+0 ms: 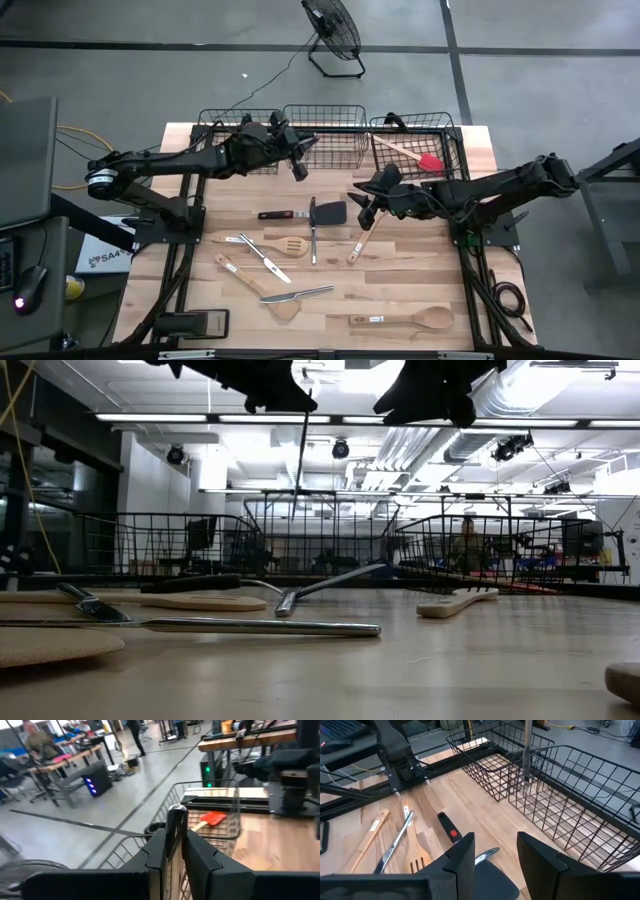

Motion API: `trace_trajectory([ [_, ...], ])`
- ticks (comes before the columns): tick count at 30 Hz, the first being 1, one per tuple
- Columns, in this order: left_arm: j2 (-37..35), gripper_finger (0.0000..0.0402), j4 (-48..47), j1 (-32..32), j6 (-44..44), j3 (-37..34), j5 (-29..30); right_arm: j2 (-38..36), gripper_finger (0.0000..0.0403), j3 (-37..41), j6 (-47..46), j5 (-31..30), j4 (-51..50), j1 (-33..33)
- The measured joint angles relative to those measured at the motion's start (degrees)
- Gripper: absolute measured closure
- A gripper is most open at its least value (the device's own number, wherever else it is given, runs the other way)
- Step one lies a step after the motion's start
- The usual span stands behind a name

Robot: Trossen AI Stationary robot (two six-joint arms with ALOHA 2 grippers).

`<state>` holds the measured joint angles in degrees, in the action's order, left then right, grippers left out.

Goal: Pick & Place Kitchen Items
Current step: Put the silver table knife into the middle mesh basket

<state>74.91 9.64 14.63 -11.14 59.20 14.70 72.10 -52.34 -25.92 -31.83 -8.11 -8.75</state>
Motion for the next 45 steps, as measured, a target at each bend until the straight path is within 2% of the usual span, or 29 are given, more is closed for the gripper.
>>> trace_trajectory([
  [7, 1.2, 0.0361, -2.9, 0.0, 3.8, 0.1, -2.7, 0.0, 0.0265, 0.0, -1.4, 0.0, -1.6, 0.0],
  [14, 2.0, 0.0361, -2.9, 0.0, 9.0, 0.0, -8.6, 0.0, 0.0265, 0.0, -1.5, 0.2, -1.7, 0.0],
  [22, 1.4, 0.0361, 3.9, 0.0, 11.3, 0.0, -16.1, 0.0, 0.0265, 0.0, -1.3, 0.2, -2.1, 0.0],
  [26, 0.9, 0.0361, 7.3, 0.0, 9.1, 0.1, -16.3, 0.1, 0.0265, 0.0, -1.3, 0.2, -2.1, 0.0],
  [31, 0.9, 0.0361, 10.5, 0.0, 3.7, 0.1, -10.3, 0.8, 0.0265, 0.0, -1.3, 0.1, -2.1, 0.0],
  [39, 3.5, 0.0361, 10.9, 0.0, -5.3, 0.1, 7.2, 2.3, 0.0265, 0.0, -1.3, -3.2, -2.0, 0.2],
  [45, 9.0, 0.0361, 11.7, 0.0, -5.6, 0.0, 13.2, 3.3, 0.0265, 0.0, -3.3, -4.2, -2.0, 0.6],
])
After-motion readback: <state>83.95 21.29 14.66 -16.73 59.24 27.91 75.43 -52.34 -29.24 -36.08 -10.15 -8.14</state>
